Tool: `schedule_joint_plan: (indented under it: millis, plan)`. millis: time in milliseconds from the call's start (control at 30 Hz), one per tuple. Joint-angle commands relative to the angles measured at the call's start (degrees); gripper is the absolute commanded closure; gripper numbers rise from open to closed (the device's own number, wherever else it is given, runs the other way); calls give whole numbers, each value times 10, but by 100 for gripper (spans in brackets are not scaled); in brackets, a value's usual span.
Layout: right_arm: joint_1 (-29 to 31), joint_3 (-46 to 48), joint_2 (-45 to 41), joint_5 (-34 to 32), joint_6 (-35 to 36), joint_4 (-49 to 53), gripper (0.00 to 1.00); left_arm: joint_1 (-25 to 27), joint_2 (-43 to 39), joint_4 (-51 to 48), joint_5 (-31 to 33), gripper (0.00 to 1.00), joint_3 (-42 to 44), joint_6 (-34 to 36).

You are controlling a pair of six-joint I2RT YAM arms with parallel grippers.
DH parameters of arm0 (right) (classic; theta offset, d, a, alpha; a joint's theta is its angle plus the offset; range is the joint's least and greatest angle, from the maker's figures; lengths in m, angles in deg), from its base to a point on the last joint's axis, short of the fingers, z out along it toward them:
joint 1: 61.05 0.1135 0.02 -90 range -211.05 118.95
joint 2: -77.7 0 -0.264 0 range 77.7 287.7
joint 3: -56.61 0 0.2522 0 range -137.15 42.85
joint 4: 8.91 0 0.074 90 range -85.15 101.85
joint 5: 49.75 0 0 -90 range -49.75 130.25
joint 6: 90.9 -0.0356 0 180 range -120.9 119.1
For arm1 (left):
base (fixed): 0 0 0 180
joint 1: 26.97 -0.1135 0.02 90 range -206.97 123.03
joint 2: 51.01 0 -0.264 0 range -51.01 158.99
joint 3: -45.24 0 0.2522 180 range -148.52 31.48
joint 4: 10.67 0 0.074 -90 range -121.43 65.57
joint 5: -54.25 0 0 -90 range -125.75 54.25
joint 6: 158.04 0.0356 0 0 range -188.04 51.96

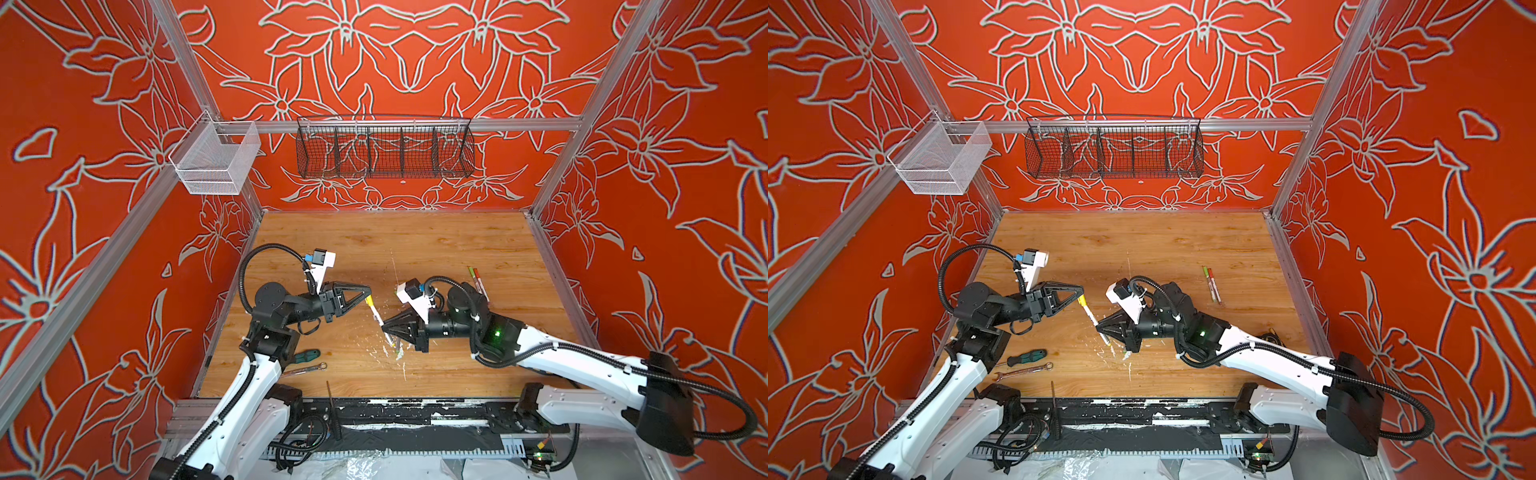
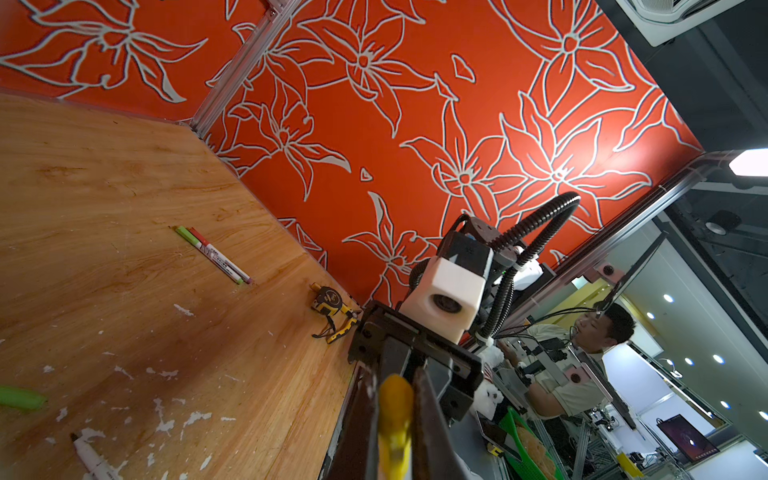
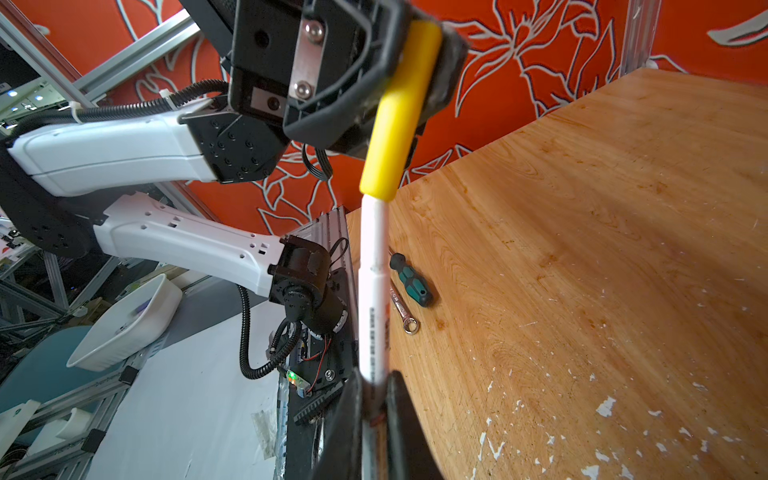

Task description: Insert the pens into the pen caps

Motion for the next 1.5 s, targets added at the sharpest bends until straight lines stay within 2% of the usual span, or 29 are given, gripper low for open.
schedule_joint_plan:
  millis: [0,500,833,1033,1467]
  plan:
    - [2,-21,5,-16,14,-12,95,-1,-4,30,-15,100,4,-9]
    - [1,-38,12,-65,25,-37,96,1,-4,32,-18,100,4,-6]
    - [-2,-70,22,-96,1,-19,97,19,-10,-9,-9,100,-3,44]
    - [-2,-97,22,-114,-7,10,97,53,-6,-96,7,100,-24,111]
    - [-4,-150,25,-162,2,58,97,90,-2,-158,30,100,-38,156]
